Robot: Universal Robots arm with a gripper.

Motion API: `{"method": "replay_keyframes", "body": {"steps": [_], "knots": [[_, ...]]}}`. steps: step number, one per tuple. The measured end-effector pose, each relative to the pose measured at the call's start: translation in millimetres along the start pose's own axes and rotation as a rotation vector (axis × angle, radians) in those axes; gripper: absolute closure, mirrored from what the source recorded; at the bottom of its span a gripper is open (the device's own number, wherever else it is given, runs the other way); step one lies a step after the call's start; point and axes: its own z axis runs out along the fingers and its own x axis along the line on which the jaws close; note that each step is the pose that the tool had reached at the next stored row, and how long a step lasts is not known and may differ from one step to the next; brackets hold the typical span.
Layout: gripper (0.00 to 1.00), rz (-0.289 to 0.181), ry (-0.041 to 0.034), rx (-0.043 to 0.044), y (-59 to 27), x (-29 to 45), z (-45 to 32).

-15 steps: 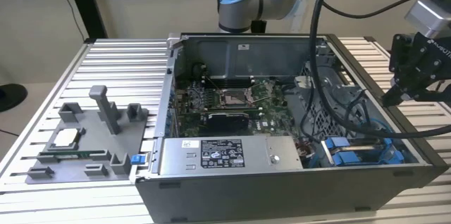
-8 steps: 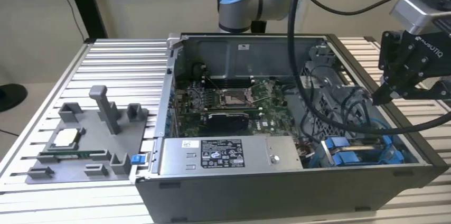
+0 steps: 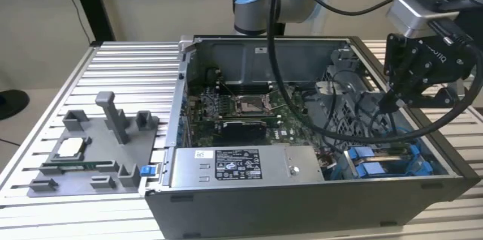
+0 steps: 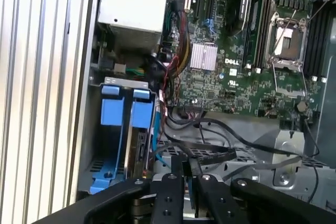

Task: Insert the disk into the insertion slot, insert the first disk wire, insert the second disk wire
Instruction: 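Insert the second disk wire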

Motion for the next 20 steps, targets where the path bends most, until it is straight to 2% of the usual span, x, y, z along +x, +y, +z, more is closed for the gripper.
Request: {"method": "replay_keyframes", "body": {"steps": [3, 10, 13, 14, 17, 20], "knots": [[1.0, 0.0, 0.0003, 0.0028, 5.3, 6.0, 0.0], [1.0, -0.001, 0.002, 0.0058, 9.6, 30.4, 0.0], [1.0, -0.001, 0.0054, 0.006, 9.5, 31.2, 1.4], [1.0, -0.001, 0.0058, 0.0093, 9.7, 31.3, 1.9], [1.0, -0.005, 0.0084, 0.0381, 10.4, 31.5, 3.8], [1.0, 0.002, 0.0102, 0.0534, 12.2, 31.8, 7.5]]}}
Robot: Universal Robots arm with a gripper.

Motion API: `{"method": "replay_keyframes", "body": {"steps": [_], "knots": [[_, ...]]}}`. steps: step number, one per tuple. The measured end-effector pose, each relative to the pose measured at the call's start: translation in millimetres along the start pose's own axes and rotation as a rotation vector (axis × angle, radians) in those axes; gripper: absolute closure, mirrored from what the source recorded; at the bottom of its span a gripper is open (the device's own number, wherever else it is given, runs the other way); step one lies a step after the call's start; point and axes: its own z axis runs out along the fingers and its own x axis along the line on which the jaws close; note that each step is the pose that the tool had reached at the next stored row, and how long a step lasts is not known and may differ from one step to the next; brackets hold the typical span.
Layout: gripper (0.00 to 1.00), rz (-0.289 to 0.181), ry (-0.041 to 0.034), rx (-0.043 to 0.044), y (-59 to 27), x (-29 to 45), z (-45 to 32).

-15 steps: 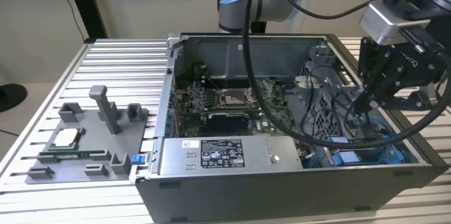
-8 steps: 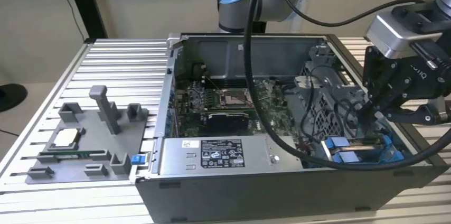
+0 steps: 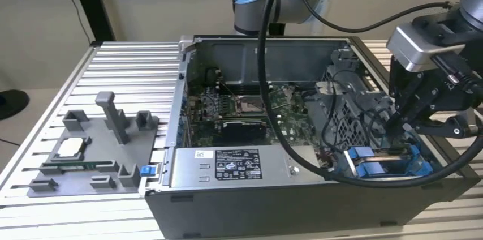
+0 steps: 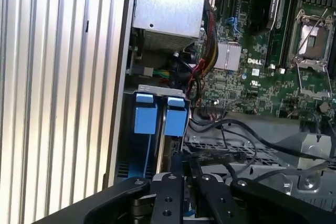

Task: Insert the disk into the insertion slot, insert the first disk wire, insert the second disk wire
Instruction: 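Insert the second disk wire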

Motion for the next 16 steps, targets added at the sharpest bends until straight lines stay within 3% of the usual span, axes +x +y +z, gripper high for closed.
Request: {"method": "replay_keyframes", "body": {"steps": [9, 16], "knots": [[1.0, 0.052, 0.0058, 0.0302, 2.6, 1.4, 11.2], [1.0, 0.068, 0.0094, 0.0723, 3.6, 2.1, 16.2]]}}
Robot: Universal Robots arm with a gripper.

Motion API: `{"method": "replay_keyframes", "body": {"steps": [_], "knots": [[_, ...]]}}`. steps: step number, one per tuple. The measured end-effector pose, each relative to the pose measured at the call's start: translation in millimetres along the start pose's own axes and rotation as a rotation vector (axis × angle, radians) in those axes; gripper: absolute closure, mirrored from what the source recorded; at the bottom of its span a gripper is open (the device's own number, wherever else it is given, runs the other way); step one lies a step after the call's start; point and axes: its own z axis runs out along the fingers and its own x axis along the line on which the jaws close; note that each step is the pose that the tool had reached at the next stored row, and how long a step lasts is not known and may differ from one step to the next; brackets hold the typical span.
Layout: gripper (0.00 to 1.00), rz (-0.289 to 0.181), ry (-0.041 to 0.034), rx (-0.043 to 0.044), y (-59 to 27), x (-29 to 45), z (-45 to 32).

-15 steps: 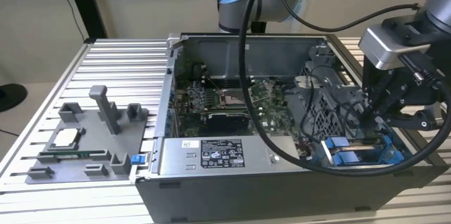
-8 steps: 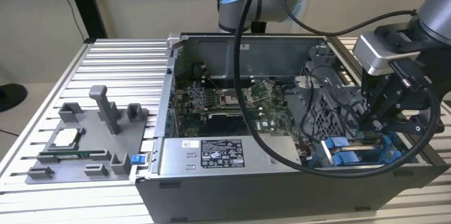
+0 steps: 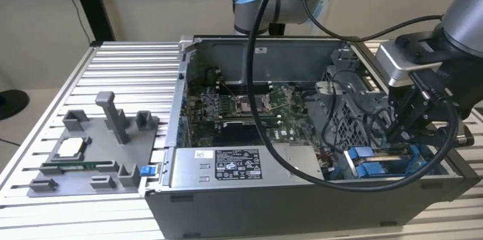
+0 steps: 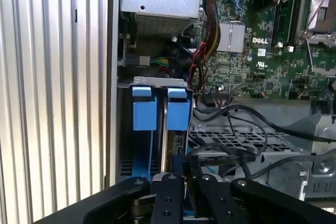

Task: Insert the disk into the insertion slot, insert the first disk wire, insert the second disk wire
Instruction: 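Insert the second disk wire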

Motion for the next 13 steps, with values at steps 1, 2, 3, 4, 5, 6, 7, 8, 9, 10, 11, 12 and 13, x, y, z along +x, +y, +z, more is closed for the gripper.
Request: {"method": "replay_keyframes", "body": {"steps": [1, 2, 3, 4, 5, 6, 7, 8, 9, 10, 11, 12, 13], "knots": [[1.0, 0.002, 0.0002, 0.0058, 0.7, 0.1, 0.9], [1.0, 0.003, 0.0006, 0.0118, 1.5, 0.2, 2.0], [1.0, 0.005, 0.0012, 0.0172, 2.5, 0.4, 3.0], [1.0, 0.006, 0.0017, 0.0227, 3.4, 0.5, 4.0], [1.0, 0.008, 0.0023, 0.0289, 4.5, 0.6, 5.1], [1.0, 0.009, 0.0029, 0.0348, 5.4, 0.8, 6.1], [1.0, 0.01, 0.0033, 0.0406, 6.4, 0.9, 7.1], [1.0, 0.011, 0.0038, 0.0463, 7.4, 1.0, 8.2], [1.0, 0.012, 0.0044, 0.0525, 8.5, 1.2, 9.3], [1.0, 0.013, 0.0052, 0.0574, 9.3, 1.3, 10.2], [1.0, 0.014, 0.006, 0.0603, 9.7, 1.4, 10.8], [1.0, 0.014, 0.0065, 0.0636, 10.1, 1.4, 11.5], [1.0, 0.014, 0.0066, 0.0662, 10.4, 1.5, 12.1]]}}
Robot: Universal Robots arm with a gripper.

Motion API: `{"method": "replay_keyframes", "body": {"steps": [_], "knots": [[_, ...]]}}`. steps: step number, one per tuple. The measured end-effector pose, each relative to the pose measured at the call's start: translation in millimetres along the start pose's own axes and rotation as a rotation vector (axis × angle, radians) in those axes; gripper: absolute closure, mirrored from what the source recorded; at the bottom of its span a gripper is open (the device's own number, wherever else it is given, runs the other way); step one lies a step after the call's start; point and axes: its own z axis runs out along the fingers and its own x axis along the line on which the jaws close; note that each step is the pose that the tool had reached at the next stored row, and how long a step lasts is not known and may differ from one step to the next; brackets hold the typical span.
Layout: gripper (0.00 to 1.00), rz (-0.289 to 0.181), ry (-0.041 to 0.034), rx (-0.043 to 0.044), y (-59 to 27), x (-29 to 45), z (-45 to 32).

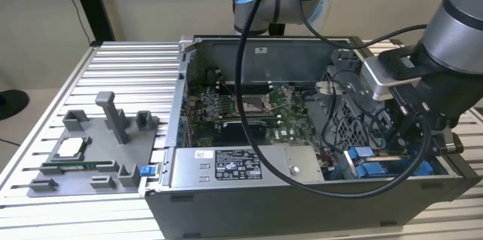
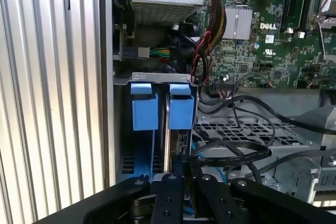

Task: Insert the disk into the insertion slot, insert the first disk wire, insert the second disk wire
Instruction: 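Insert the second disk wire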

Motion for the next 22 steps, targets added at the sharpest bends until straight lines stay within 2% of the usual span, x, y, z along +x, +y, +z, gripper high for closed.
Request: {"method": "replay_keyframes", "body": {"steps": [7, 22], "knots": [[1.0, 0.0, -0.0001, 0.0005, 0.1, 0.0, 0.8], [1.0, 0.0, -0.0001, 0.0022, 1.0, -1.0, 8.0]]}}
